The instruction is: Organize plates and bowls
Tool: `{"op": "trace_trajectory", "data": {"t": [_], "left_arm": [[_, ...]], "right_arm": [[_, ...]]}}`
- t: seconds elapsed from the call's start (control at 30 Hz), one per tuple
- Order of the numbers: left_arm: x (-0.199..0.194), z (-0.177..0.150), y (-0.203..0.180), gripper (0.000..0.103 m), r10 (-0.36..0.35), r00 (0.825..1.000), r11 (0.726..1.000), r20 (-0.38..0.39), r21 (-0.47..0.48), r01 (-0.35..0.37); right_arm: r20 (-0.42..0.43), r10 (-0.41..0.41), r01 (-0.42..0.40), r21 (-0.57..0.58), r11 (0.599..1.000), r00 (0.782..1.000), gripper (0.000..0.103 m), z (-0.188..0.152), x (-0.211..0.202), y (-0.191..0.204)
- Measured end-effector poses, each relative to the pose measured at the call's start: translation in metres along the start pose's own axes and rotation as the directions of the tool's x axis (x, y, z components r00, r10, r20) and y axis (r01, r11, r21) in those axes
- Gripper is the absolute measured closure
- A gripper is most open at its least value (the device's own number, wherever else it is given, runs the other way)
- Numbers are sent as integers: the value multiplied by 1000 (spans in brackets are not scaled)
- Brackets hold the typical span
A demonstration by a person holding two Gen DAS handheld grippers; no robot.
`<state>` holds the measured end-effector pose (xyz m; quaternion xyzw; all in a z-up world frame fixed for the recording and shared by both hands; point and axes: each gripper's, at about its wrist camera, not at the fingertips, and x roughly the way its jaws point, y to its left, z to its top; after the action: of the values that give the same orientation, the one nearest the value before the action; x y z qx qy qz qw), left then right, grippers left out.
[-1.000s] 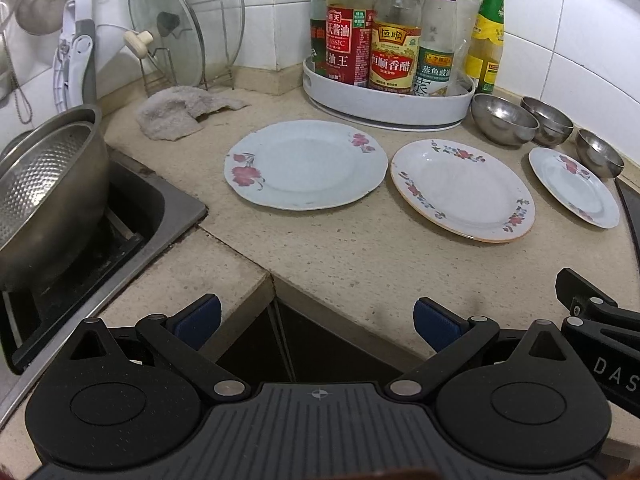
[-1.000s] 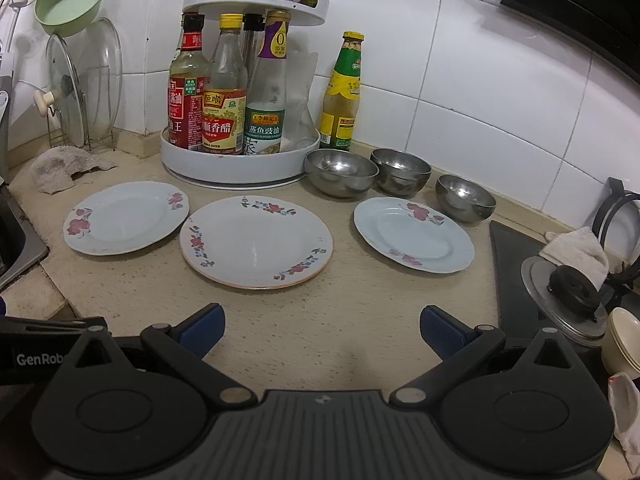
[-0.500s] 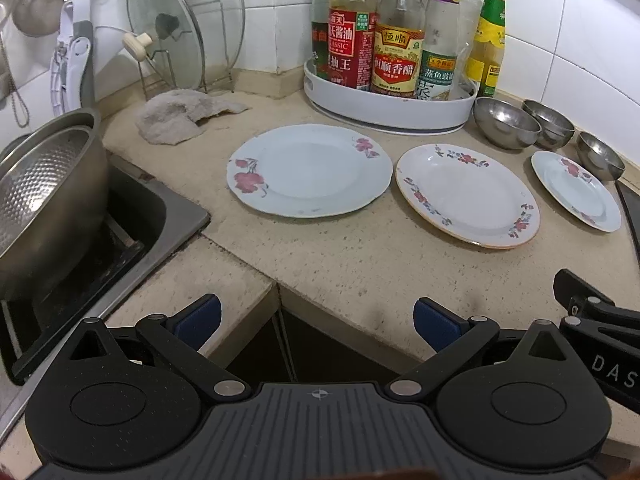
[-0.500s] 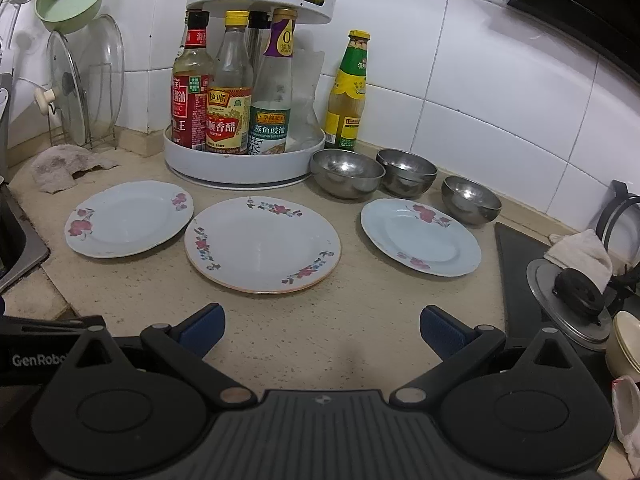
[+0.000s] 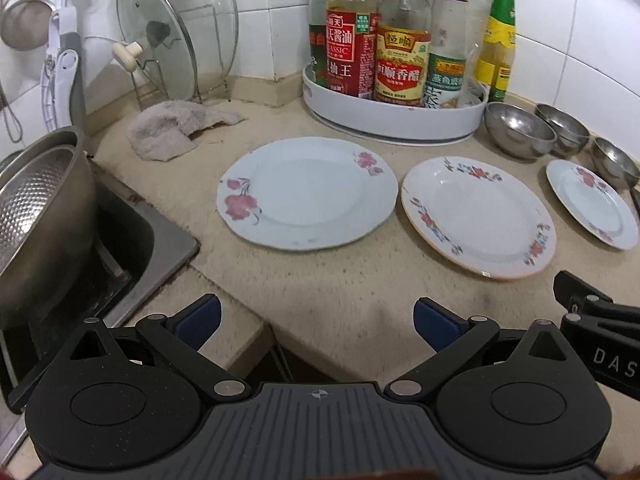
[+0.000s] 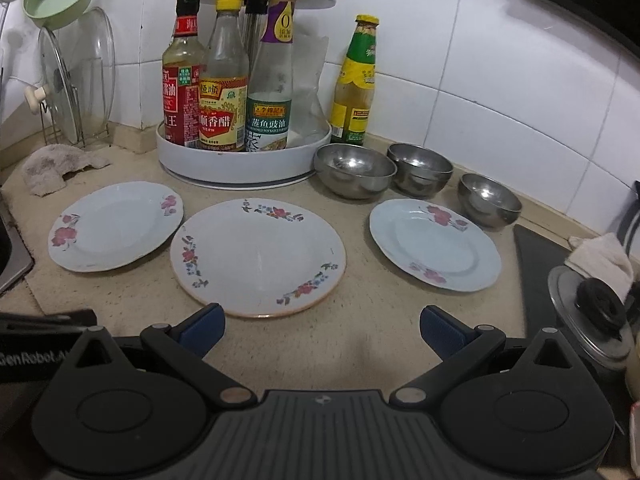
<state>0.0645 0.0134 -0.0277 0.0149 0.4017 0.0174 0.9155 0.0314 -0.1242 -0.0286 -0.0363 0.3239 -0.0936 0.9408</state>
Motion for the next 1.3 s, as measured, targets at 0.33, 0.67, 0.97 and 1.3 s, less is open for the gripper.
{"op": "trace_trajectory", "data": {"t": [0.33,0.67,0.97,1.3], "left_arm": [[25,22,-18,0,16,1000,1000,4,23,-16],[45,43,-24,0,24,1000,1000,4,18,-24],[58,64,-46,0,-73,997,991,19,111,70],[90,98,-81,0,-244,970,919,-5,317,233]], "right_arm": [[-21,25,-25,-3,1000,999,2,21,38,-14],[-41,97,-97,4,995,994,2,36,67,-25],[-86,203,-201,40,979,975,2,34,79,-44],[-154,243,-228,111,967,958,7,14,84,-58]]}}
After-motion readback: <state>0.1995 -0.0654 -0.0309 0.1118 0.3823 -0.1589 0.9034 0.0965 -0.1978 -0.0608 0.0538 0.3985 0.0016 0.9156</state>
